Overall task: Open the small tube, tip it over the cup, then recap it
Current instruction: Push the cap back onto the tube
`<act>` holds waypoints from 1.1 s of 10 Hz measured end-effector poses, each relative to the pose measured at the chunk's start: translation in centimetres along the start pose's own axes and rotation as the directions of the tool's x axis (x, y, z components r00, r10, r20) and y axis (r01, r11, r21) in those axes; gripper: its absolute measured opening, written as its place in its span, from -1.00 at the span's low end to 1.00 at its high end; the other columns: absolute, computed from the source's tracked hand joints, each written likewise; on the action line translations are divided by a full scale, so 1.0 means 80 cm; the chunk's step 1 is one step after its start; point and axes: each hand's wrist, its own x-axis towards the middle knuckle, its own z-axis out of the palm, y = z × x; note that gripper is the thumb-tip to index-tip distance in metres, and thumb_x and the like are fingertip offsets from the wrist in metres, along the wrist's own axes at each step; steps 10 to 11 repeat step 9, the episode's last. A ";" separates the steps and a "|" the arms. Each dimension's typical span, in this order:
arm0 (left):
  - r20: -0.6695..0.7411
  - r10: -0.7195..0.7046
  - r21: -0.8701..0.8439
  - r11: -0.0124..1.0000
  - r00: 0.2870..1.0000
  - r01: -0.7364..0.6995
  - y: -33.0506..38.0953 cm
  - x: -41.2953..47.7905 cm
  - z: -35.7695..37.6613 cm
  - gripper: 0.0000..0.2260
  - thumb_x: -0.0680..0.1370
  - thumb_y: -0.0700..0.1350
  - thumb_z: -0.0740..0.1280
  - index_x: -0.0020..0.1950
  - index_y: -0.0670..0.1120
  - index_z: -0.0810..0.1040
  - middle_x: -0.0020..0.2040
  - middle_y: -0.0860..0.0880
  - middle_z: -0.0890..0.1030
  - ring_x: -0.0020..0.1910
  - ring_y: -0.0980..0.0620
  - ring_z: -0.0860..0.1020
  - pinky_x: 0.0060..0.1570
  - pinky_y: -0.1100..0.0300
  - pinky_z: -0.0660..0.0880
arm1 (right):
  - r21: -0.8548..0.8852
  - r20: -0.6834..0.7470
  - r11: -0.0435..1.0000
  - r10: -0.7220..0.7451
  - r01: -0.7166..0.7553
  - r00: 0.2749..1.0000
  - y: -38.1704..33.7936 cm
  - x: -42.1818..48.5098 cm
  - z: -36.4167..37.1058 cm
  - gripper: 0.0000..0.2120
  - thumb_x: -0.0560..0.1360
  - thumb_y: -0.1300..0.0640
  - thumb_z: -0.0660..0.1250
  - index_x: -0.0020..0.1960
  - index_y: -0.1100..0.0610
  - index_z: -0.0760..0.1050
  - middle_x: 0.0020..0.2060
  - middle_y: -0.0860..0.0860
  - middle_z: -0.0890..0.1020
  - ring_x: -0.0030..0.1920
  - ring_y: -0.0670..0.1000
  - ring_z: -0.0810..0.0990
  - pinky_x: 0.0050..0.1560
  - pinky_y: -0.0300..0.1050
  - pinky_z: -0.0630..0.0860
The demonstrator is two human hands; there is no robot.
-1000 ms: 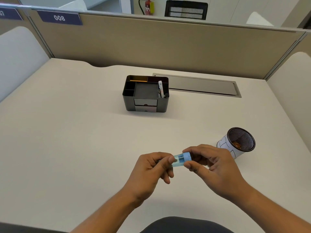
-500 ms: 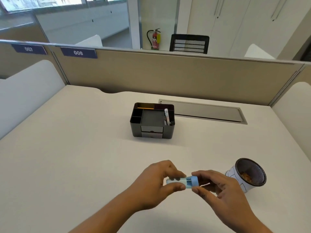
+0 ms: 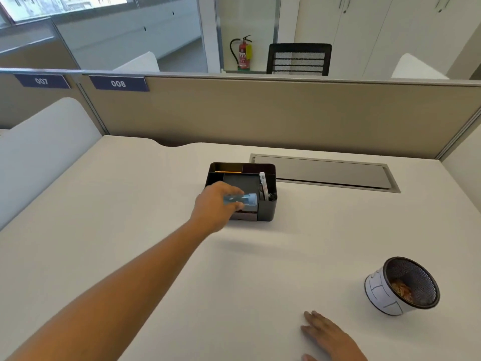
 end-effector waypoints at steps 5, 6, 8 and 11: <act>-0.013 -0.038 0.133 0.990 0.999 0.039 -0.036 0.053 0.032 -0.71 0.52 -0.11 0.44 0.24 -0.01 0.60 0.17 -0.06 0.58 0.05 -0.02 0.48 0.01 0.10 0.48 | -0.165 -0.107 0.982 -0.106 0.087 0.989 0.020 0.003 0.030 -0.50 0.56 -0.29 0.01 0.28 0.01 0.39 0.27 0.00 0.56 0.55 -0.18 0.00 0.12 -0.22 0.55; -0.021 -0.052 0.132 0.990 0.998 0.055 -0.037 0.056 0.034 -0.71 0.51 -0.09 0.45 0.23 0.00 0.61 0.16 -0.05 0.59 0.01 0.01 0.48 -0.05 0.13 0.48 | -0.132 -0.139 0.989 -0.080 0.062 0.987 0.013 0.001 0.025 -0.52 0.56 -0.28 0.02 0.27 0.00 0.41 0.25 0.01 0.63 0.41 -0.09 0.33 0.13 -0.20 0.52; -0.048 -0.048 0.170 0.984 0.998 0.056 -0.035 0.052 0.034 -0.48 0.45 -0.01 0.50 0.37 -0.02 0.47 0.27 -0.07 0.54 0.19 -0.07 0.48 0.15 -0.05 0.53 | -0.108 -0.199 0.994 -0.052 0.031 0.979 0.001 -0.006 0.021 -0.46 0.55 -0.25 0.09 0.19 0.09 0.65 0.27 -0.01 0.61 0.33 -0.03 0.49 0.18 -0.19 0.41; -0.158 0.008 0.161 0.987 0.987 0.017 -0.027 0.023 0.035 -0.51 0.46 0.00 0.48 0.35 -0.03 0.47 0.26 -0.08 0.54 0.23 -0.08 0.46 0.19 -0.04 0.48 | -0.092 -0.166 0.996 -0.031 0.016 0.986 -0.008 -0.007 0.015 -0.45 0.54 -0.24 0.09 0.19 0.08 0.65 0.28 -0.02 0.60 0.31 -0.02 0.52 0.21 -0.19 0.41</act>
